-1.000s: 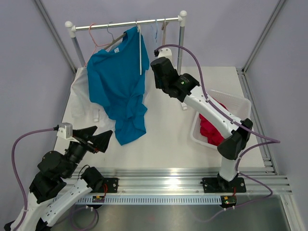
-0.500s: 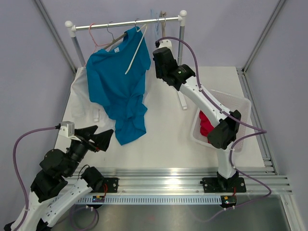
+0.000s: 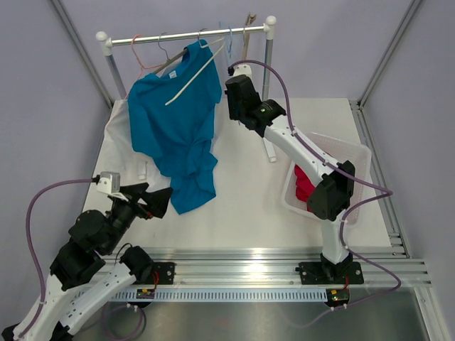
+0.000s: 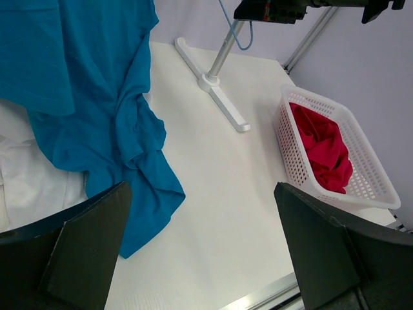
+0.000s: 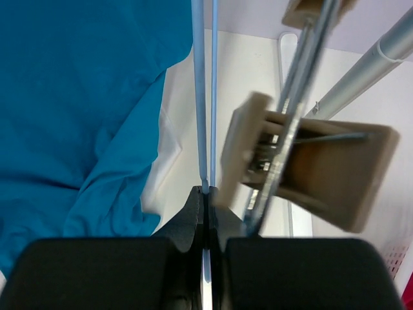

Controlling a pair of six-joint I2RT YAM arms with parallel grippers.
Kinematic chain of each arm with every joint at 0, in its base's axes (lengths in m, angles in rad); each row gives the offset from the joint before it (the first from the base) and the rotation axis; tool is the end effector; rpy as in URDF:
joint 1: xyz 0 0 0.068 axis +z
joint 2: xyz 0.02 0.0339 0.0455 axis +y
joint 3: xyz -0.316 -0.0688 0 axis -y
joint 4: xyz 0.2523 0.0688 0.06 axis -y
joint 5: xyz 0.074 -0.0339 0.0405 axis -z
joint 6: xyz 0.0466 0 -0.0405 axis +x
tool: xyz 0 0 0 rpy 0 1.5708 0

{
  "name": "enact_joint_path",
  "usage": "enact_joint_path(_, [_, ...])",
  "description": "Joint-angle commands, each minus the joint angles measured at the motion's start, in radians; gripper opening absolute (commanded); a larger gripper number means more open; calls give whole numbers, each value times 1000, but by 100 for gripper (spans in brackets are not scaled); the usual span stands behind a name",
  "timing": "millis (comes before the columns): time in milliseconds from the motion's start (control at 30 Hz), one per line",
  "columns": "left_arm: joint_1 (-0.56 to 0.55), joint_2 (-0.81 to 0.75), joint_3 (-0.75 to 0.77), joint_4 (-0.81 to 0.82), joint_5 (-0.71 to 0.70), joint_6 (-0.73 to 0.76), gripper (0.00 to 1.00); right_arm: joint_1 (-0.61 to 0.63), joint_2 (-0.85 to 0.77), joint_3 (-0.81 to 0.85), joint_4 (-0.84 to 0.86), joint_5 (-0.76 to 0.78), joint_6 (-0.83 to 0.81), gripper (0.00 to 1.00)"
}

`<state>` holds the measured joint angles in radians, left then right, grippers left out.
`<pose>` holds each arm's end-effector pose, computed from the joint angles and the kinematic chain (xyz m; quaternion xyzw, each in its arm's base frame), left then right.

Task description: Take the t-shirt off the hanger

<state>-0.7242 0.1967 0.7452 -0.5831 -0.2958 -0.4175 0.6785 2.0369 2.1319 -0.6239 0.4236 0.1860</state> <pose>0.0184 0.0018 0.3539 0.0075 0.7187 -0.2821 0.6355 0.4075 0.3040 0.4207 -0.1052 0.8479 0.0383 0.5182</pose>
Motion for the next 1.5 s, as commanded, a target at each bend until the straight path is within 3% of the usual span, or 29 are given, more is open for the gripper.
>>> enact_joint_path(0, [5,47,63,52,-14,14,99,-13,-84,-29,12,-26,-22,6])
enact_joint_path(100, [5,72,88,52,-20,11,99,-11,-121,-94,47,-32,-20,21])
enact_joint_path(133, [5,82,94,51,-22,10,99,-13,-142,-111,50,-37,-17,31])
enact_joint_path(167, [5,89,111,51,-29,5,99,-11,-156,-124,52,-45,-14,49])
enact_joint_path(200, [5,96,121,51,-34,5,99,-13,-171,-156,67,-57,-11,55])
enact_joint_path(267, [5,128,150,51,-43,9,99,-11,-225,-191,96,-65,-17,66])
enact_joint_path(467, [5,265,266,89,-60,45,99,-11,-365,-265,98,-181,-13,86])
enact_joint_path(700, [5,568,526,126,-3,88,95,4,-622,-505,179,-410,24,91])
enact_joint_path(900, [72,774,868,105,60,114,89,15,-894,-760,242,-459,58,90])
enact_joint_path(967, [120,868,998,60,64,146,88,16,-937,-826,247,-465,69,89])
enact_joint_path(1100, [355,1036,1182,-23,228,148,82,19,-1009,-903,253,-502,87,88])
enact_joint_path(1200, [516,1144,1256,-73,365,122,74,20,-1041,-941,250,-511,90,88])
enact_joint_path(1267, [564,1184,1258,-77,462,132,71,24,-1052,-954,247,-517,90,88])
enact_joint_path(1467, [580,1251,1254,-77,466,285,77,33,-1052,-965,251,-557,90,87])
